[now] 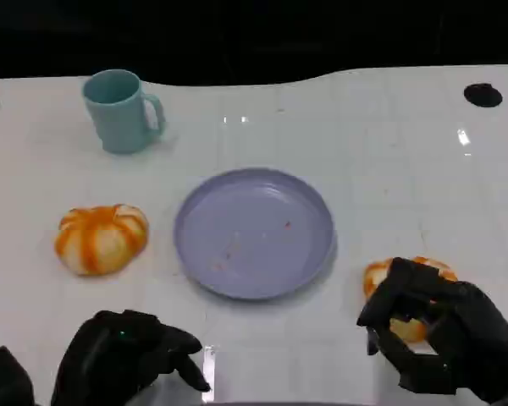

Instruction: Grasp the bread from the table and place it into the plate.

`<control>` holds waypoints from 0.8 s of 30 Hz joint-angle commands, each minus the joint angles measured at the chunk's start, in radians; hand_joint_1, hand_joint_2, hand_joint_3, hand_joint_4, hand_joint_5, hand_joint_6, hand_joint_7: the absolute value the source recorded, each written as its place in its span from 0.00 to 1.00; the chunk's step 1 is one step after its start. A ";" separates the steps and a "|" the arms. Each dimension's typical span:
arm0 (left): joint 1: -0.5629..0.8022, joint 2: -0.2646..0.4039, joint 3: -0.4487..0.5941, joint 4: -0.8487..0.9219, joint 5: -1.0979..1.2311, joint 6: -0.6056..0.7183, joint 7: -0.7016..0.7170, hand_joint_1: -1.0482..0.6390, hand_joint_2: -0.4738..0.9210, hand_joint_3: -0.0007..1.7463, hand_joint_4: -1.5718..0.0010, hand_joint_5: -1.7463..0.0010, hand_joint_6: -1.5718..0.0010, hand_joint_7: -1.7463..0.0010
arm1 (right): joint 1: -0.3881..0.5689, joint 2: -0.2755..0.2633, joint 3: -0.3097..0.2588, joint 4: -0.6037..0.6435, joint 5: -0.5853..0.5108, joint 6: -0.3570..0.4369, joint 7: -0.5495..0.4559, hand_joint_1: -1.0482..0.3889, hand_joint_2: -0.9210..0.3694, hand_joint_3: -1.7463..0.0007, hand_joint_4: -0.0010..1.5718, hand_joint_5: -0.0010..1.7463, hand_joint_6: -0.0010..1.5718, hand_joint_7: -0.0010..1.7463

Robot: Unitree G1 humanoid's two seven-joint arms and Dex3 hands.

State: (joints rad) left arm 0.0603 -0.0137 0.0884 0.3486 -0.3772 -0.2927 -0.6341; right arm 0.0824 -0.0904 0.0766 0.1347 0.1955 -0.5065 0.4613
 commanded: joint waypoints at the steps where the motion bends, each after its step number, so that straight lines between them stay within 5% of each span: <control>1: -0.001 0.014 0.007 -0.005 -0.006 0.007 0.000 0.06 0.96 0.00 0.21 0.48 0.01 1.00 | 0.008 -0.005 -0.010 -0.019 0.003 0.012 -0.013 0.51 0.24 0.49 0.42 0.98 0.44 0.75; 24: -0.001 0.012 0.006 -0.007 -0.023 0.014 -0.009 0.07 0.96 0.00 0.20 0.50 0.00 1.00 | 0.010 -0.008 -0.013 -0.031 0.003 0.027 -0.013 0.50 0.24 0.50 0.41 0.97 0.43 0.73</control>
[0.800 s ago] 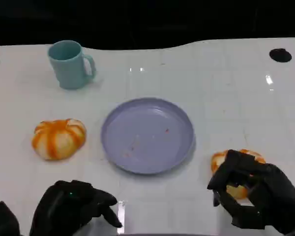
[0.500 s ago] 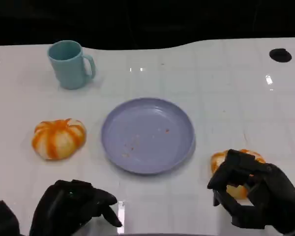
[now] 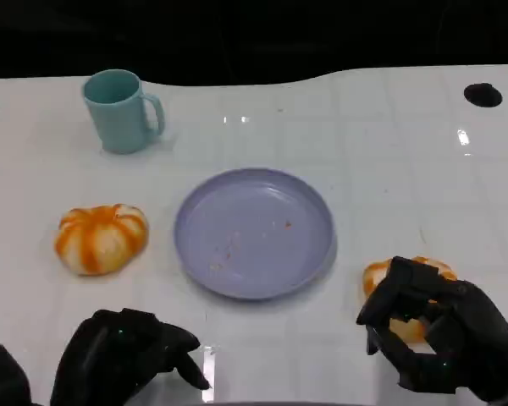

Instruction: Grasp the bread from the table and place it into the plate.

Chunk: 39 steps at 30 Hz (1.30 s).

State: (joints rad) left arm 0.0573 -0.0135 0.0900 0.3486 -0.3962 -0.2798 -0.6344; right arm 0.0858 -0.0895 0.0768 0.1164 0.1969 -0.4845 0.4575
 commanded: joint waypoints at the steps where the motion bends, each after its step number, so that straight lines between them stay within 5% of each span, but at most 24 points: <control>1: 0.002 0.011 0.005 -0.007 -0.007 0.002 -0.010 0.07 0.96 0.00 0.20 0.50 0.00 1.00 | 0.006 -0.009 -0.014 -0.013 0.001 0.004 -0.011 0.50 0.22 0.52 0.41 0.97 0.44 0.69; 4: 0.004 0.010 0.004 -0.005 -0.006 -0.002 -0.011 0.07 0.96 0.00 0.20 0.50 0.00 1.00 | -0.006 -0.026 -0.018 -0.006 -0.052 -0.032 -0.028 0.50 0.13 0.64 0.38 0.93 0.42 0.52; 11: 0.002 0.010 0.005 -0.003 -0.010 0.001 -0.015 0.07 0.95 0.00 0.19 0.51 0.01 1.00 | -0.024 -0.065 -0.016 0.012 -0.142 -0.101 -0.054 0.48 0.14 0.72 0.32 0.73 0.37 0.31; 17: 0.003 0.010 0.002 -0.007 0.003 -0.005 -0.004 0.06 0.96 0.00 0.19 0.51 0.01 1.00 | -0.042 -0.106 -0.030 0.002 -0.327 -0.173 -0.154 0.39 0.02 0.92 0.24 0.55 0.32 0.27; 22: 0.002 0.009 0.000 -0.005 -0.001 -0.007 -0.013 0.07 0.96 0.00 0.19 0.52 0.01 1.00 | -0.052 -0.162 -0.038 -0.048 -0.499 -0.186 -0.239 0.34 0.00 0.95 0.13 0.46 0.24 0.22; 27: 0.003 0.006 0.000 -0.005 -0.006 -0.002 -0.015 0.07 0.95 0.00 0.19 0.52 0.01 1.00 | -0.034 -0.228 -0.039 -0.169 -0.667 -0.073 -0.260 0.29 0.00 0.98 0.03 0.37 0.17 0.13; 39: -0.006 0.001 -0.005 0.006 0.004 -0.011 -0.011 0.07 0.96 0.00 0.19 0.51 0.01 1.00 | -0.047 -0.316 0.006 -0.320 -0.971 0.226 -0.234 0.30 0.07 1.00 0.00 0.31 0.16 0.04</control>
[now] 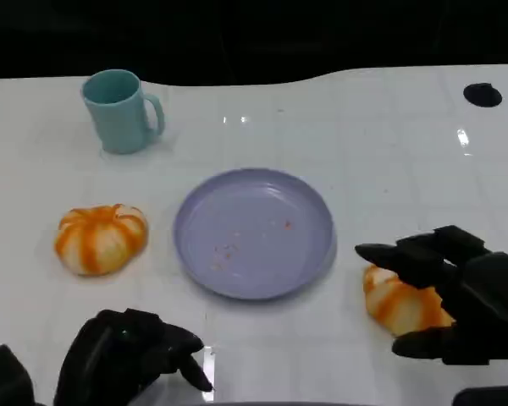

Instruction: Grasp the bread from the table and place it into the plate.

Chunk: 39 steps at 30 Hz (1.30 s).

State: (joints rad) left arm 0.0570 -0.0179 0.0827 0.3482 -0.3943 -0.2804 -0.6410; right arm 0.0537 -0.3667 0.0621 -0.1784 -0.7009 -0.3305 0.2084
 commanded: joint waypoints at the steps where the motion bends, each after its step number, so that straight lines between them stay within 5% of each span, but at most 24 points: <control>1: -0.007 0.006 0.002 0.007 0.003 -0.010 -0.004 0.07 0.96 0.00 0.19 0.51 0.01 1.00 | -0.025 -0.045 0.031 -0.022 -0.094 0.091 0.018 0.30 0.07 1.00 0.00 0.30 0.17 0.04; 12: 0.004 0.004 -0.003 -0.011 0.012 -0.006 0.005 0.06 0.96 0.00 0.20 0.50 0.01 1.00 | -0.132 -0.102 0.132 0.117 -0.191 0.148 -0.018 0.31 0.08 1.00 0.06 0.27 0.23 0.02; 39: 0.024 -0.001 -0.009 -0.051 0.007 0.016 0.012 0.06 0.95 0.00 0.20 0.50 0.01 1.00 | -0.343 -0.041 0.331 0.440 -0.171 0.303 0.010 0.31 0.02 1.00 0.18 0.10 0.27 0.01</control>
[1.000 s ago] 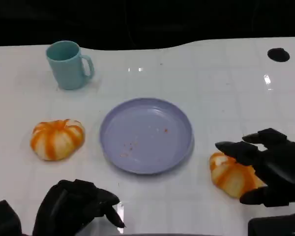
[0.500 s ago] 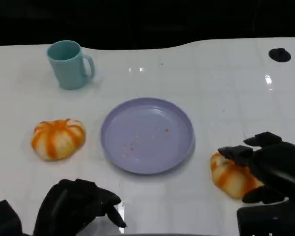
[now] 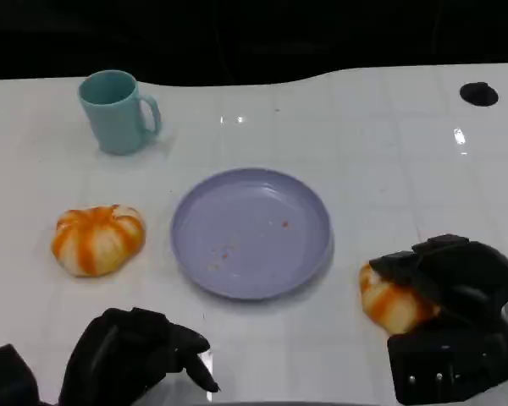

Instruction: Grasp the bread from the table and place it into the plate.

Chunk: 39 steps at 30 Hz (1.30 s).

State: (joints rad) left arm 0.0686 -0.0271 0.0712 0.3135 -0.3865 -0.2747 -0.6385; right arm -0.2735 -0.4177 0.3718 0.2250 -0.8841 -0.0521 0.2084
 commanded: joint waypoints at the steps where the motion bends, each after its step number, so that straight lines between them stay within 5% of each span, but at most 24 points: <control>1: 0.014 0.009 0.001 -0.019 0.001 0.010 0.010 0.06 0.95 0.00 0.19 0.50 0.01 1.00 | -0.019 0.013 0.026 0.041 0.014 0.030 0.012 0.31 0.01 1.00 0.19 0.10 0.28 0.01; 9: 0.018 0.006 0.000 -0.025 0.005 0.005 0.009 0.06 0.95 0.00 0.20 0.51 0.01 1.00 | -0.039 0.023 0.047 0.031 0.041 0.091 0.069 0.34 0.01 1.00 0.29 0.12 0.36 0.03; 10: 0.017 0.006 0.000 -0.025 0.004 0.007 0.010 0.06 0.95 0.00 0.19 0.51 0.01 1.00 | -0.045 0.021 0.054 0.029 0.034 0.100 0.075 0.34 0.01 1.00 0.30 0.19 0.40 0.04; 13: 0.017 0.004 -0.001 -0.025 0.004 0.004 0.010 0.06 0.95 0.00 0.20 0.51 0.01 1.00 | -0.062 0.012 0.070 0.025 0.030 0.109 0.101 0.38 0.00 0.99 0.29 0.61 0.54 0.11; 16: 0.019 0.002 -0.002 -0.029 0.008 0.004 0.015 0.06 0.95 0.00 0.19 0.51 0.01 1.00 | -0.075 0.000 0.081 0.029 0.037 0.095 0.108 0.44 0.00 0.96 0.36 0.67 0.54 0.29; 20: 0.024 0.001 -0.006 -0.041 0.008 0.014 0.023 0.05 0.95 0.00 0.19 0.51 0.00 0.99 | -0.089 -0.010 0.105 0.066 -0.007 0.057 0.010 0.53 0.00 0.95 0.54 0.62 0.65 0.18; 29: 0.033 0.003 -0.011 -0.050 0.012 0.003 0.023 0.06 0.96 0.00 0.19 0.51 0.01 1.00 | -0.150 -0.010 0.152 0.261 -0.071 -0.050 -0.300 0.57 0.00 0.89 0.54 0.89 0.77 0.16; 32: 0.035 0.003 -0.011 -0.055 0.007 0.010 0.023 0.06 0.96 0.00 0.19 0.51 0.01 1.00 | -0.163 0.002 0.152 0.318 -0.065 -0.084 -0.407 0.57 0.00 0.89 0.54 0.98 0.64 0.48; 34: 0.035 0.003 -0.012 -0.054 0.012 0.003 0.025 0.06 0.96 0.00 0.19 0.51 0.01 1.00 | -0.173 0.008 0.152 0.357 -0.060 -0.113 -0.472 0.56 0.00 0.89 0.55 1.00 0.61 0.54; 37: 0.037 0.006 -0.012 -0.054 0.015 0.000 0.024 0.07 0.96 0.00 0.20 0.50 0.01 1.00 | -0.189 0.016 0.152 0.408 -0.052 -0.146 -0.539 0.57 0.05 0.85 0.56 1.00 0.50 0.82; 39: 0.038 0.008 -0.012 -0.056 0.020 0.000 0.026 0.07 0.97 0.00 0.20 0.50 0.01 1.00 | -0.197 0.021 0.150 0.436 -0.048 -0.166 -0.580 0.57 0.07 0.83 0.57 1.00 0.47 0.89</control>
State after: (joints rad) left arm 0.0981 -0.0339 0.0590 0.2698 -0.3801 -0.2667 -0.6256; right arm -0.4525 -0.3964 0.5209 0.6113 -0.9386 -0.2109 -0.3276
